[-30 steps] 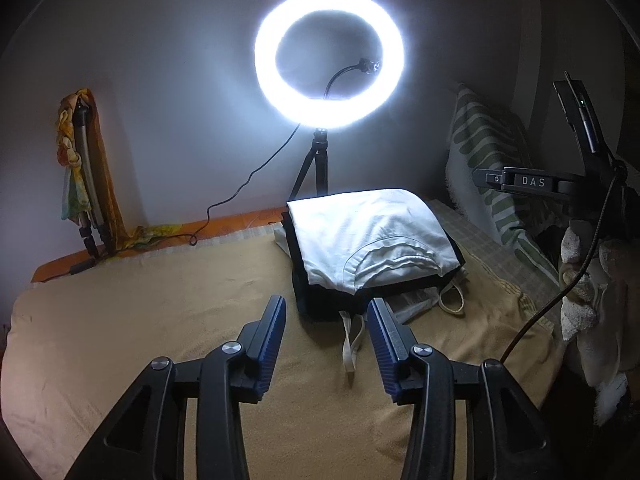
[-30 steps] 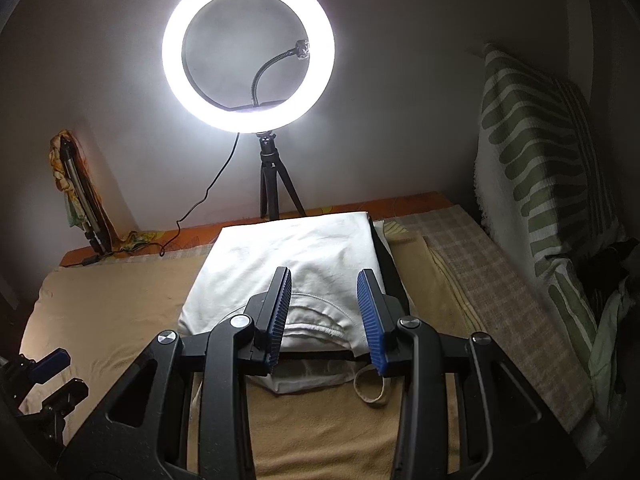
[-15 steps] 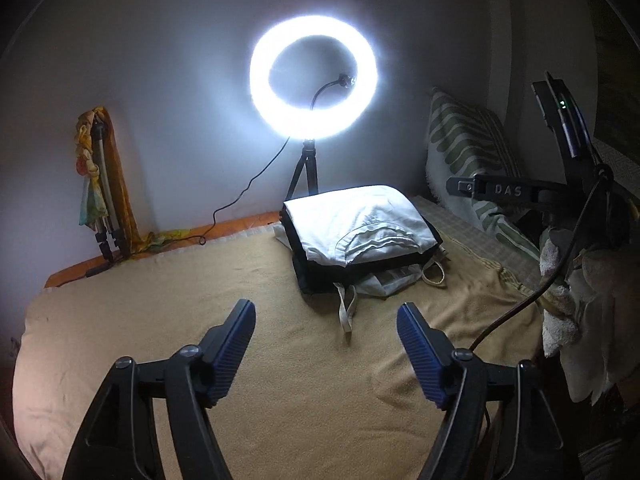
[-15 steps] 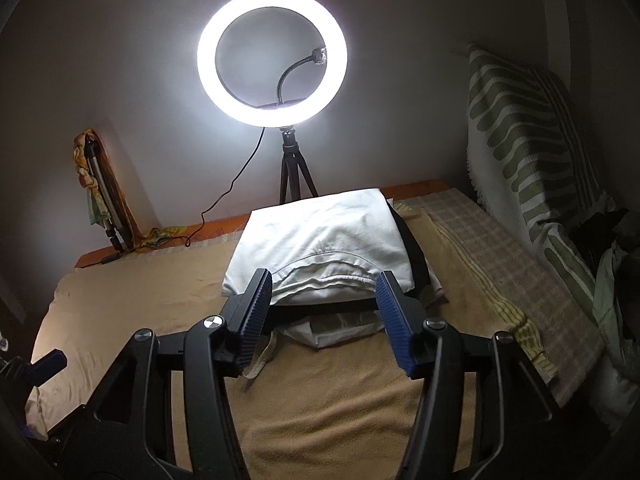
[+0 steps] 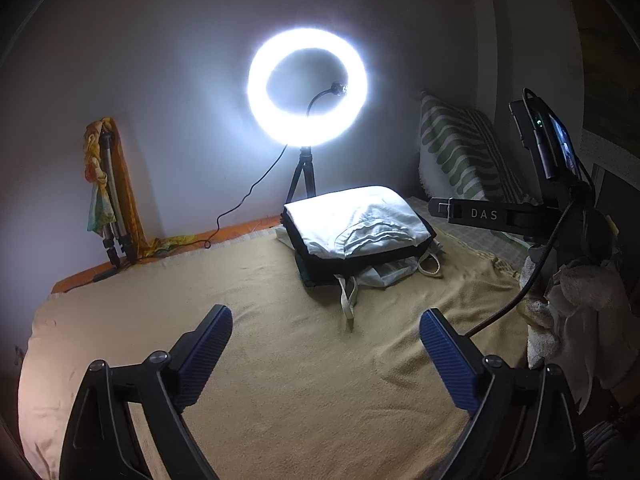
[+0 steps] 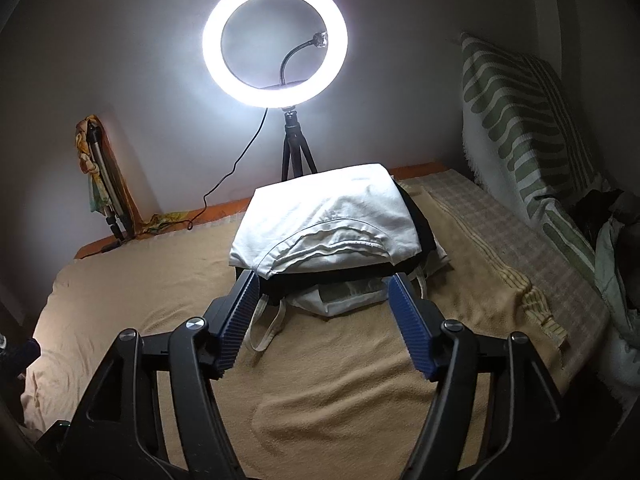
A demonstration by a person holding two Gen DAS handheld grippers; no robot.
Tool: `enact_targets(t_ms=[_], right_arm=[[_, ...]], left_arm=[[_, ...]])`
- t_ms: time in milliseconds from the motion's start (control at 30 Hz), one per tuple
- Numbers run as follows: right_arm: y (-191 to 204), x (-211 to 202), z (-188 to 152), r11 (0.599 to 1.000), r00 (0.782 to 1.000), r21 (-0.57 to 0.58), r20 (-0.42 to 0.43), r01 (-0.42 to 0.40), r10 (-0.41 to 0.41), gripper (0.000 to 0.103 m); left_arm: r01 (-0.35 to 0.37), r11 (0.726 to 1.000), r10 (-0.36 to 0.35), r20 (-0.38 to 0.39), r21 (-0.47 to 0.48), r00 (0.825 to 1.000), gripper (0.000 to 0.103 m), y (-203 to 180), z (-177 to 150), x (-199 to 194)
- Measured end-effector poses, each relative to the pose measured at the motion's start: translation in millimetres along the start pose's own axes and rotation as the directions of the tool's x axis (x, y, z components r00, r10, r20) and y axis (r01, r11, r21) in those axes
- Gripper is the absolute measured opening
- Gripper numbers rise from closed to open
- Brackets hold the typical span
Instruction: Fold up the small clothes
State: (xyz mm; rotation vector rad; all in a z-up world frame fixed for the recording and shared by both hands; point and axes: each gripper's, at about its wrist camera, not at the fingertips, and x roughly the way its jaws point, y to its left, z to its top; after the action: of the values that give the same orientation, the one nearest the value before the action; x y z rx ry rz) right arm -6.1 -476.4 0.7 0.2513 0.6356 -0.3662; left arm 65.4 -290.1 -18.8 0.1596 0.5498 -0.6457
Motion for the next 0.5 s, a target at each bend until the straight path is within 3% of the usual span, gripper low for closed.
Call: enact_targets(t_ms=[133,300,500], right_arm=[[8,4,-3,1.000,1.000,-0.017,0.019,-0.015,0.015,0.088],[18,9,-5,0.998,0.999,-0.056,0.029,-0.026,0.028,0.094],[14,6,-9,0.999,0.998,-0.006,0.049,-0.038,0.038,0.103]], left_arm=[[-0.035,0.999,0.035,-0.011,0.023,0.999,0.103,0,-4,3],[-0.092,0.994,0.092,0.003,0.058,0.996,0.103,-1,-8,1],[-0.114,0.993,0.114,-0.004,0.037,0.993,0.103,4,-9,0]])
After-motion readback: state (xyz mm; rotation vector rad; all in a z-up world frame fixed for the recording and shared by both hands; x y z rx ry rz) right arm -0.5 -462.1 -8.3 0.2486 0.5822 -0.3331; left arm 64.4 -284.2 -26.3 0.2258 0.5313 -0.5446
